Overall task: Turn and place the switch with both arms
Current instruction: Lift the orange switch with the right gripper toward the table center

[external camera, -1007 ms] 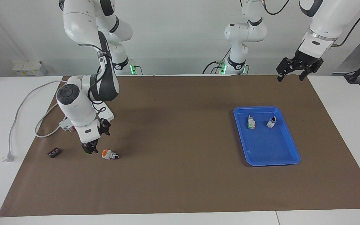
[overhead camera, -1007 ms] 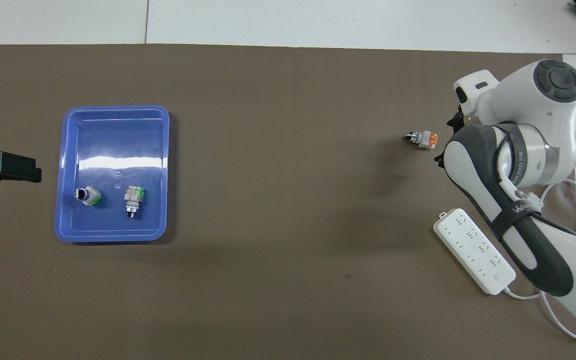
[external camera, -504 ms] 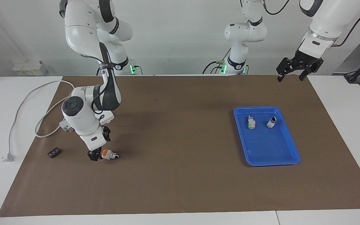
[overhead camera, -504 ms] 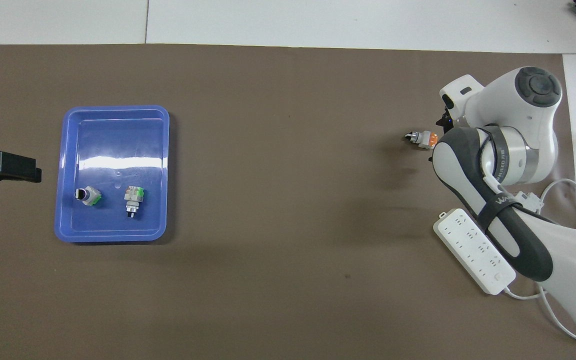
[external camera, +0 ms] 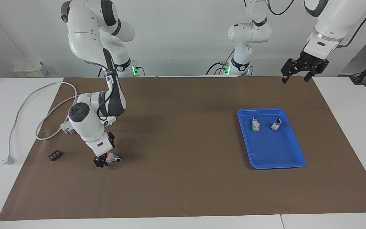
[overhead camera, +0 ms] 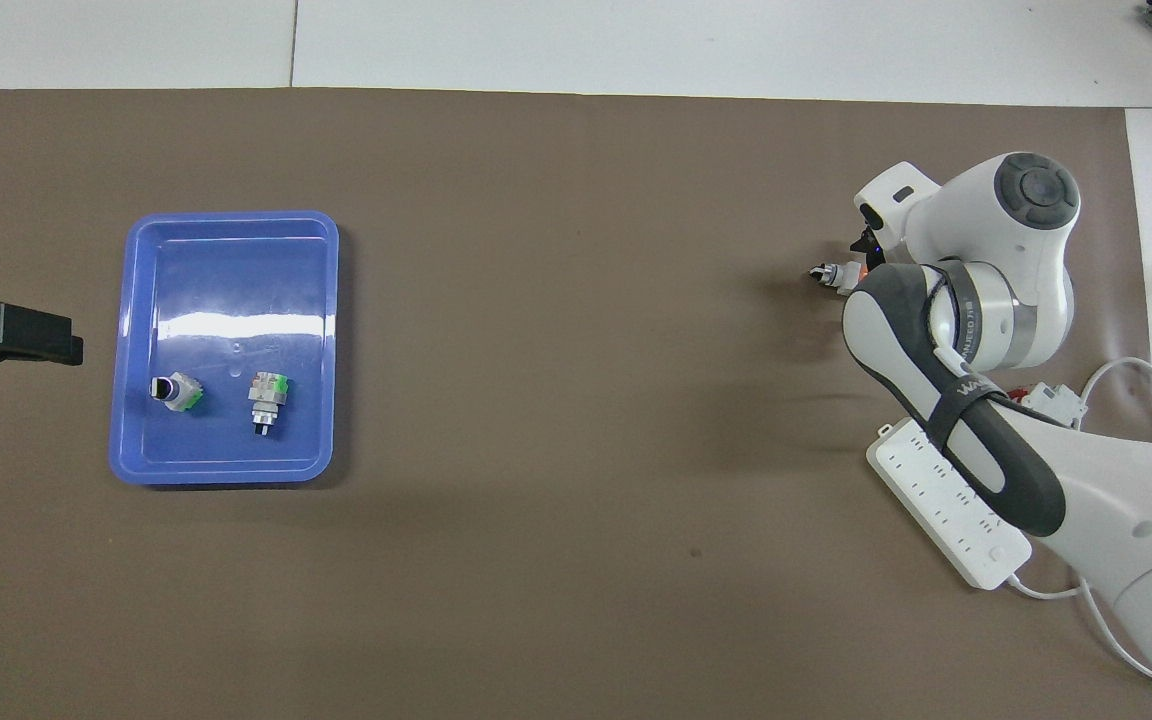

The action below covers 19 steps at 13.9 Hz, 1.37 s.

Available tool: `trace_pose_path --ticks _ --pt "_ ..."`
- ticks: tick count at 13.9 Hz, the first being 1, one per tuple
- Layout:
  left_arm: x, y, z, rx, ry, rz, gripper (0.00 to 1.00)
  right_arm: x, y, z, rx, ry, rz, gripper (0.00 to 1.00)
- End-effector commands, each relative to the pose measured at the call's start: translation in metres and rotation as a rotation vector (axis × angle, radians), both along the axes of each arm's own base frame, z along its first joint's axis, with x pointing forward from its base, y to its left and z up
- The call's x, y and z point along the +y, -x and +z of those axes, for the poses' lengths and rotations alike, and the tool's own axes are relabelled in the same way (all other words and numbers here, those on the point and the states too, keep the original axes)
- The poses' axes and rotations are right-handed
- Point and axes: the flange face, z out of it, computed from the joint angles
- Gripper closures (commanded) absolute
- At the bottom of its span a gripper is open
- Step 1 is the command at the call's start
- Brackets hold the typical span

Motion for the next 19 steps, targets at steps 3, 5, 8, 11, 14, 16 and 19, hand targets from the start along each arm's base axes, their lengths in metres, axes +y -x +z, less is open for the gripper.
trace_pose_path --ticks 3,5,8,11,14,16,19 --pt "0.002 0.007 0.0 -0.01 -0.02 -0.003 0.0 -0.006 0.003 -0.009 -0.003 -0.025 0.029 0.08" --pt "0.003 0.007 0.0 -0.01 -0.02 -0.001 0.0 -0.006 0.003 -0.01 0.002 -0.026 0.03 0.25" --pt "0.002 0.007 0.0 -0.01 -0.02 -0.003 0.0 -0.007 0.003 -0.007 0.0 -0.027 0.024 0.74" --pt "0.002 0.007 0.0 -0.01 -0.02 -0.001 0.0 -0.003 0.001 0.007 -0.021 -0.028 0.026 1.0" --pt "0.003 0.007 0.0 -0.01 -0.02 -0.001 0.0 0.019 0.001 0.054 -0.094 -0.038 0.058 1.0" --pt "0.002 0.007 0.0 -0.01 -0.02 -0.001 0.0 0.038 0.005 0.08 -0.118 -0.056 0.092 1.0" --pt "0.002 0.007 0.0 -0.01 -0.02 -0.003 0.0 0.067 0.021 0.122 -0.098 -0.154 0.079 1.0"
